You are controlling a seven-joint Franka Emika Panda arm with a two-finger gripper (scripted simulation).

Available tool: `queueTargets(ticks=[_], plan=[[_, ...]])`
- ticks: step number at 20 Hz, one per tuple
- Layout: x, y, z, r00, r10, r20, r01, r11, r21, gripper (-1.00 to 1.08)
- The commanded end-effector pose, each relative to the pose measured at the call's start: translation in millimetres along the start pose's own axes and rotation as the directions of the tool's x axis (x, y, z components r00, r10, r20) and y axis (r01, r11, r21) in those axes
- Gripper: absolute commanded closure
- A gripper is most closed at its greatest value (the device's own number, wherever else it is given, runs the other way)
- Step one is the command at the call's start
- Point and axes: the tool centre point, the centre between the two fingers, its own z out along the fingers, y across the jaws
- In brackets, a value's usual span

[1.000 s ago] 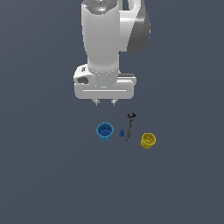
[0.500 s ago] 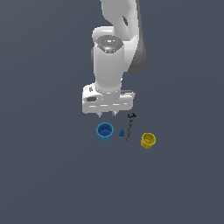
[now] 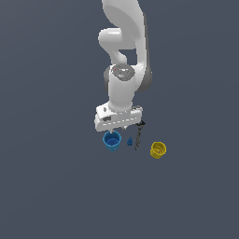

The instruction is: Pick up a designated object from a clutter of objects.

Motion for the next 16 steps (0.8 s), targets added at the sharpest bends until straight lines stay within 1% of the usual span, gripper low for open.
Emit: queueTargets(ticks=[1,8,16], plan=[[-2.6,-4.7,11.7,0.999,-0.032,-0.006,0.032,0.999,-0.002,-0.20],[-7.6,-12.6,29.1,0.997,-0.079,-0.014,0.079,0.997,-0.004,-0.20],[-8.0,-13.1,34.6,0.997,-0.081,-0.013,0.081,0.997,-0.003,-0.20]])
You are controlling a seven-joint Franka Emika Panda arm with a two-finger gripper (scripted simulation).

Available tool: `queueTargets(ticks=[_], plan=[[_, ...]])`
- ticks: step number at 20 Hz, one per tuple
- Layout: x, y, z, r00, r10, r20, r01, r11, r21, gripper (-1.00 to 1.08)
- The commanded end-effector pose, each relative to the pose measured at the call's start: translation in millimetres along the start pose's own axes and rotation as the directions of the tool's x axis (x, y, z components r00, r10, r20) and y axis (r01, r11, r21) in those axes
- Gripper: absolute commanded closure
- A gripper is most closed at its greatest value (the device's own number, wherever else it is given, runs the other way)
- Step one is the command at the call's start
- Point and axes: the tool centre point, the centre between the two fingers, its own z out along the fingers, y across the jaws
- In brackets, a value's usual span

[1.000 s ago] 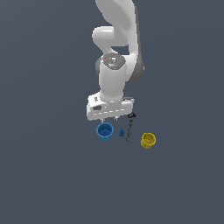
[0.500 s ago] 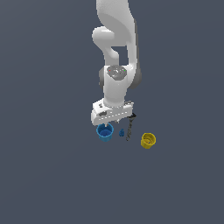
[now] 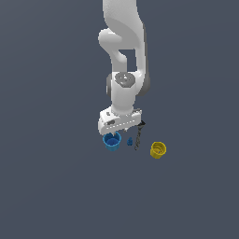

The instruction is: Pick up a designated object from a clutter of objects.

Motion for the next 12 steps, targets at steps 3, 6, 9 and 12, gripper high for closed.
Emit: queueTargets(ticks=[3,6,9,12], plan=[[-0.4,-0.4,11.8,1.000,-0.001,0.000,0.001,1.000,0.000,-0.20],[-0.8,-0.7,21.4,1.000,-0.002,-0.001,0.002,1.000,0.000,-0.20],[-1.1,-0.9,25.7,1.000,-0.003,-0.001,0.003,1.000,0.000,-0.20],[-1.1,-0.9,26.0,1.000,-0.003,-0.001,0.003,1.000,0.000,1.08]])
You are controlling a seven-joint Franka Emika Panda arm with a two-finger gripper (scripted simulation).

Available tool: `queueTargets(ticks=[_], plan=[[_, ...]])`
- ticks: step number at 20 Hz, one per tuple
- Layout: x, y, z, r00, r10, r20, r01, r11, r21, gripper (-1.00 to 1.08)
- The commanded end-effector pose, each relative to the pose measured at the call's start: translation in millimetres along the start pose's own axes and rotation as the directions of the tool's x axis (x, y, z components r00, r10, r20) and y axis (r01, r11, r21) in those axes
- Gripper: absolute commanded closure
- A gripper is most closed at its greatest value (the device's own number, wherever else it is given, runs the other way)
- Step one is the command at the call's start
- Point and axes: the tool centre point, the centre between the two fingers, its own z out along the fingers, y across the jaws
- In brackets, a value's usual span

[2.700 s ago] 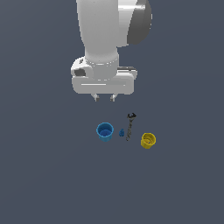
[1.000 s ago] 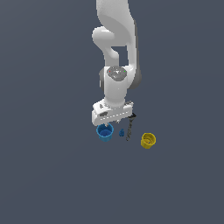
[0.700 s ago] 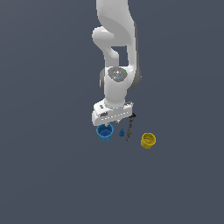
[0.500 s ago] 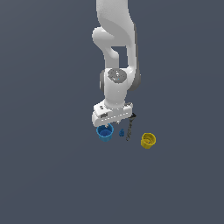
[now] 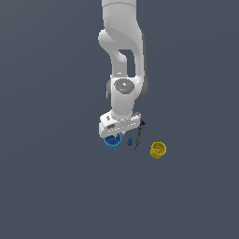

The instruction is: Pick up a designated object from a clutter of objects.

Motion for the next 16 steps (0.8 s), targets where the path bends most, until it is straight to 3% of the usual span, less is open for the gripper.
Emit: queueTargets(ticks=[1,16], plan=[[0.0,-0.4,0.8,1.000,-0.001,0.000,0.001,1.000,0.000,1.08],[1.5,5.6,-12.8,1.000,0.000,-0.001,0.000,1.000,0.000,1.08]])
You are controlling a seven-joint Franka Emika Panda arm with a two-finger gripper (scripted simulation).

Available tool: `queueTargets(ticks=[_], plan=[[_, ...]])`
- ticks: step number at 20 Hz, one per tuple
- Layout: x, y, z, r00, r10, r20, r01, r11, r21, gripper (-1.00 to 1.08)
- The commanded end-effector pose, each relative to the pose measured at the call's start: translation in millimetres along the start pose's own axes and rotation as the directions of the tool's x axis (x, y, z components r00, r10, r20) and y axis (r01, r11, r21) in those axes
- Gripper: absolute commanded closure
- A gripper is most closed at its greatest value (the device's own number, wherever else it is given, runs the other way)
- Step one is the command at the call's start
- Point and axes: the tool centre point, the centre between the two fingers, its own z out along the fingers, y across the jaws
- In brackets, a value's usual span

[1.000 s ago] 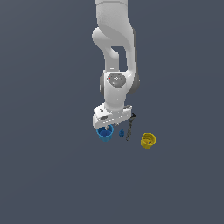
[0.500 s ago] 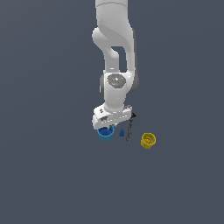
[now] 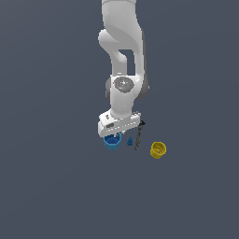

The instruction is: Pick up a designated object from a clutter of objects.

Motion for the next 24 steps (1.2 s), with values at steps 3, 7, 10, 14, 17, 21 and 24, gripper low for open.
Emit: queueTargets(ticks=[3,7,10,14,17,21,24], plan=[[3.1,7.6,-18.8,1.000,0.000,-0.003,0.000,1.000,-0.001,1.08],[5.9,17.5,-43.4,1.000,0.000,-0.003,0.000,1.000,0.000,1.08],[8.7,26.9,-66.9,1.000,-0.001,-0.004,0.001,1.000,0.001,1.08],[13.2,41.8,-104.3,1.000,-0.001,-0.004,0.001,1.000,0.002,1.08],[16.8,53.6,-133.4,1.000,-0.002,-0.004,0.002,1.000,0.002,1.08],[21.7,69.5,-172.1,1.000,-0.002,-0.004,0.002,1.000,0.002,1.08],[25.6,81.6,-201.0,1.000,-0.002,-0.004,0.002,1.000,0.002,1.08]])
